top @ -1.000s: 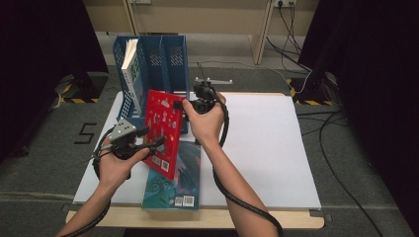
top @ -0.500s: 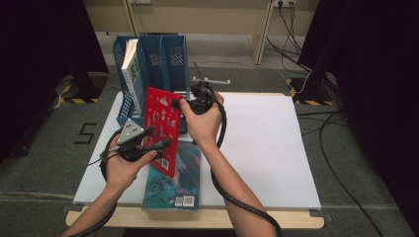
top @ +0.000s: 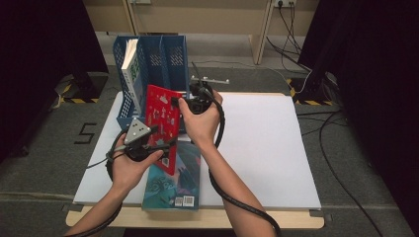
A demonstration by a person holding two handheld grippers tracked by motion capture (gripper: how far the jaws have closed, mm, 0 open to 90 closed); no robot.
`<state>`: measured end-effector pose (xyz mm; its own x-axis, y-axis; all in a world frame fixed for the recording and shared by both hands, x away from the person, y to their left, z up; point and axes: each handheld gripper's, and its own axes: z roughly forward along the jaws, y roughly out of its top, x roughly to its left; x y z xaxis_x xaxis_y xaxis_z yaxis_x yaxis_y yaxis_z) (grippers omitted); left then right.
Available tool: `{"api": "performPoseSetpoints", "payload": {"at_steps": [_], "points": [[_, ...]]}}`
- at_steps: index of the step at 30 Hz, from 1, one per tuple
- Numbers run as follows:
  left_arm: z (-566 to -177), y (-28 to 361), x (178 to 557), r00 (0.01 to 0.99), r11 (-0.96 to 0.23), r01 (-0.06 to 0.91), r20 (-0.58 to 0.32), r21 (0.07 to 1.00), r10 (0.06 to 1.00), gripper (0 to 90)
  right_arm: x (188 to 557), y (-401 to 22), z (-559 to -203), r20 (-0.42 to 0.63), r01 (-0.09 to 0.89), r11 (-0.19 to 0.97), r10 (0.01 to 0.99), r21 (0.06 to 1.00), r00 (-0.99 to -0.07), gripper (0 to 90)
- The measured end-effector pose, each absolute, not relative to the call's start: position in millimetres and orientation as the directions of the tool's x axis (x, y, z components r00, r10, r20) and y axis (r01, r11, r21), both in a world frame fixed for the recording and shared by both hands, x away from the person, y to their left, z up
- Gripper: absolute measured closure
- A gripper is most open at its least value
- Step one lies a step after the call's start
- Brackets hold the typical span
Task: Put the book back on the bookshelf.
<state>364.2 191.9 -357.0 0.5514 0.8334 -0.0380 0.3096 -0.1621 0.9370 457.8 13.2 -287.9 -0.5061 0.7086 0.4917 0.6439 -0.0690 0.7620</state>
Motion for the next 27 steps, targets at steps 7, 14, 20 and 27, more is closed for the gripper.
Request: {"api": "performPoseSetpoints", "payload": {"at_steps": [7,14,20,27], "points": [[-359,185,367,0.548,-0.184,0.313,-0.019,0.932,0.836,22.8,457,16,-286,0.480,0.634,-0.071,0.719,0.770,-0.502,79.9],[-360,181,370,0.537,-0.211,0.308,0.014,0.927,0.844,22.8,454,20,-285,0.469,0.625,-0.073,0.730,0.777,-0.498,79.9],[-361,180,373,0.510,-0.217,0.301,0.035,0.929,0.860,22.8,453,22,-284,0.464,0.621,-0.076,0.736,0.780,-0.493,79.9],[-361,178,377,0.490,-0.226,0.299,0.053,0.927,0.870,22.7,452,24,-284,0.460,0.620,-0.077,0.744,0.781,-0.486,79.9]]}}
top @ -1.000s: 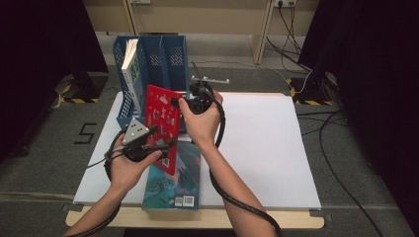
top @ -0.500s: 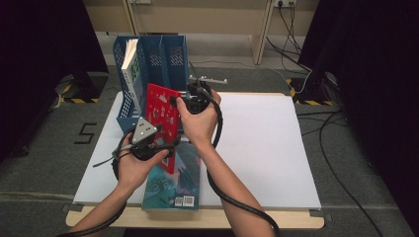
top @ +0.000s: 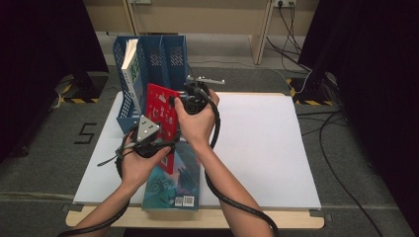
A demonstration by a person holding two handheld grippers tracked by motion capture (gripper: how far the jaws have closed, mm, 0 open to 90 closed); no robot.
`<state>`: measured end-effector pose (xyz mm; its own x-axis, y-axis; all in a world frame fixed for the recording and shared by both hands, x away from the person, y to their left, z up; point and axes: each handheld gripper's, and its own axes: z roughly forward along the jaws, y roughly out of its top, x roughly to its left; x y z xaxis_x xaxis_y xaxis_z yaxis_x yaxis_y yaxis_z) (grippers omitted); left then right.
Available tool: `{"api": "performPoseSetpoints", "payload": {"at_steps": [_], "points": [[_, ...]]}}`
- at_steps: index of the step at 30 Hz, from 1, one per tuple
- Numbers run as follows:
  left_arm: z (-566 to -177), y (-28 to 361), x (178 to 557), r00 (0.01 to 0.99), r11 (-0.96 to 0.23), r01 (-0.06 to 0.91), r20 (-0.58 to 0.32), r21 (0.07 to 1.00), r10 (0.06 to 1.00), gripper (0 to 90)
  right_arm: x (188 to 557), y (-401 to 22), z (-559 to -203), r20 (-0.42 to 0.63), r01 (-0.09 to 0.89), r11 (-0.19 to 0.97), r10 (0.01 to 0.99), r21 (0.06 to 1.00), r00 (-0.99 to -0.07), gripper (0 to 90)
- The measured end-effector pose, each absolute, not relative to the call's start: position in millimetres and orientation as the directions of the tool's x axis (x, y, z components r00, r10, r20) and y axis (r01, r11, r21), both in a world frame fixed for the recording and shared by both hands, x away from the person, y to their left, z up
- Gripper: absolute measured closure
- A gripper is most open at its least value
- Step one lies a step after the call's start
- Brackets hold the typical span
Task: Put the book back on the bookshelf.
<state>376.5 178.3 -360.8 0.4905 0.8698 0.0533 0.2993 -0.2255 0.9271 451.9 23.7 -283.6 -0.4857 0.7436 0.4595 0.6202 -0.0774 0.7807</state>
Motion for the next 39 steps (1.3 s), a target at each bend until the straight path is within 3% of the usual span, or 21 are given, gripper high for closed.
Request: {"api": "performPoseSetpoints", "payload": {"at_steps": [25,34,39], "points": [[-362,175,385,0.473,-0.254,0.310,0.083,0.916,0.877,22.2,445,27,-279,0.466,0.617,-0.091,0.743,0.782,-0.481,78.6],[-369,181,386,0.471,-0.236,0.326,0.059,0.915,0.880,29.1,437,25,-273,0.445,0.609,-0.078,0.756,0.790,-0.481,77.4],[-371,181,386,0.457,-0.253,0.327,0.082,0.911,0.886,28.5,437,27,-276,0.448,0.614,-0.079,0.757,0.785,-0.476,77.3]]}}
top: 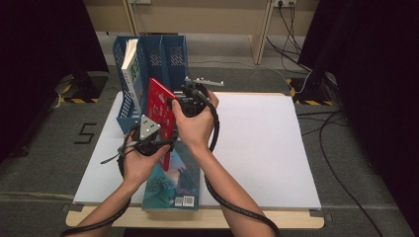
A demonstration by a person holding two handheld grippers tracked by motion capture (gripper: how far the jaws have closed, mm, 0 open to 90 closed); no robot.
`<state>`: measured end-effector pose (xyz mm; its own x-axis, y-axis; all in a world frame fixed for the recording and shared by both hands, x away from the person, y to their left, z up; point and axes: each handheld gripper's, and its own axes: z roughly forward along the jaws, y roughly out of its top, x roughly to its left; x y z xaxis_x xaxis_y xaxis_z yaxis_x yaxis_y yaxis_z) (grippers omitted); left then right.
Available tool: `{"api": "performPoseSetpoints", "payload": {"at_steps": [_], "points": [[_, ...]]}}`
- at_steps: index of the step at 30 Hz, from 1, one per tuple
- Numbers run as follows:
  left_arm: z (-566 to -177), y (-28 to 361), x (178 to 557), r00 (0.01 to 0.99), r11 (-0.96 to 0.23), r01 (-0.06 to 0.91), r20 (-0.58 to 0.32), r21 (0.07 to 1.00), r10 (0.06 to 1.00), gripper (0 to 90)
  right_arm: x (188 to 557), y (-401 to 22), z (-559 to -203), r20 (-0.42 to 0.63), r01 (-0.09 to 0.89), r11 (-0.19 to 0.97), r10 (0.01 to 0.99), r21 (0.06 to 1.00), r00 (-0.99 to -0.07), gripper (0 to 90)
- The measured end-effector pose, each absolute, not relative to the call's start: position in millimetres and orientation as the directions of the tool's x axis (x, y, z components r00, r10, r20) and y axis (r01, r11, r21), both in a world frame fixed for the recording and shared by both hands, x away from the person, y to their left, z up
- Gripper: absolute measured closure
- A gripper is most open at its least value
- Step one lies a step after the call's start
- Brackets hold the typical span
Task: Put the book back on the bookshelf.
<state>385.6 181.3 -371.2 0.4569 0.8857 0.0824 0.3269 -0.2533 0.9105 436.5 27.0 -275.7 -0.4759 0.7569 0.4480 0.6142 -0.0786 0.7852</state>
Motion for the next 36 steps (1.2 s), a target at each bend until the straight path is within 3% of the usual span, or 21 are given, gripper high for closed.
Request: {"api": "performPoseSetpoints", "payload": {"at_steps": [8,15,24,36], "points": [[-372,188,386,0.402,-0.248,0.333,0.101,0.910,0.910,29.1,431,36,-273,0.450,0.618,-0.062,0.743,0.784,-0.496,75.8],[-374,198,383,0.377,-0.241,0.317,0.111,0.917,0.920,43.0,429,45,-280,0.454,0.635,-0.039,0.733,0.772,-0.507,74.2],[-371,203,374,0.371,-0.285,0.304,0.162,0.909,0.914,50.8,426,53,-276,0.426,0.624,0.000,0.732,0.781,-0.532,71.3],[-369,229,359,0.342,-0.246,0.287,0.140,0.926,0.929,66.0,420,67,-275,0.438,0.606,0.023,0.670,0.795,-0.600,63.8]]}}
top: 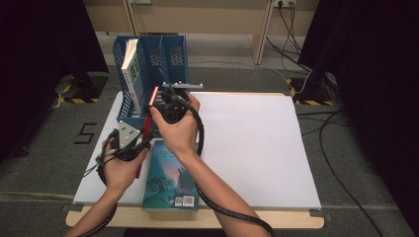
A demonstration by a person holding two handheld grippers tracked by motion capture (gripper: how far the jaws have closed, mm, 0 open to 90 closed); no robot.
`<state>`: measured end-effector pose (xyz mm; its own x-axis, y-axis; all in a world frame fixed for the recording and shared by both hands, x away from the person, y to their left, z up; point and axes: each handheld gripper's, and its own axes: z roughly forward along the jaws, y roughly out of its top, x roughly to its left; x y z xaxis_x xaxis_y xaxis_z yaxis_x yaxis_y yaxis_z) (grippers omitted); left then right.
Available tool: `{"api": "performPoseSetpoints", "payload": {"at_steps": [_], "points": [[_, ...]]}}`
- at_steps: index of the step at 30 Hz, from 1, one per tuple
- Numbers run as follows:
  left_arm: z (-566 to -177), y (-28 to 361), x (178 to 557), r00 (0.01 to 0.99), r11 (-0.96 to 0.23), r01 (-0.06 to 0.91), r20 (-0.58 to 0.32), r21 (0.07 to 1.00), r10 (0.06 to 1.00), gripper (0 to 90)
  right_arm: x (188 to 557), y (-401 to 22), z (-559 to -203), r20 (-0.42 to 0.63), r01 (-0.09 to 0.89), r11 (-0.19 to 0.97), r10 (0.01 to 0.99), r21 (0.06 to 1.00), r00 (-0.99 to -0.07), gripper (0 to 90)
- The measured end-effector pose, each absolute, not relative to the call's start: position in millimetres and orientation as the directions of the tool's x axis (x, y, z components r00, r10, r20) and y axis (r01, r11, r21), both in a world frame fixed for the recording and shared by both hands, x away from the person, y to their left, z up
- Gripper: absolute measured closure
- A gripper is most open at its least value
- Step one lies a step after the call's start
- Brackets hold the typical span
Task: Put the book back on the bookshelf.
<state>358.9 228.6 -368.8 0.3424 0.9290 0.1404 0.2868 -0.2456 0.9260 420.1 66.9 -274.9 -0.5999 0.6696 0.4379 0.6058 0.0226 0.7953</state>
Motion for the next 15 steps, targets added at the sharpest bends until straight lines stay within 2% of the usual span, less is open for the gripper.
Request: {"api": "performPoseSetpoints", "payload": {"at_steps": [6,11,15], "points": [[-367,247,355,0.305,-0.259,0.267,0.174,0.928,0.936,77.0,419,77,-274,0.442,0.596,0.037,0.634,0.802,-0.634,60.1],[-367,263,356,0.299,-0.230,0.273,0.145,0.934,0.943,78.5,417,78,-273,0.443,0.579,0.043,0.598,0.814,-0.667,57.2],[-367,276,356,0.294,-0.181,0.283,0.094,0.942,0.951,78.5,418,70,-275,0.467,0.590,0.016,0.594,0.807,-0.655,56.9]]}}
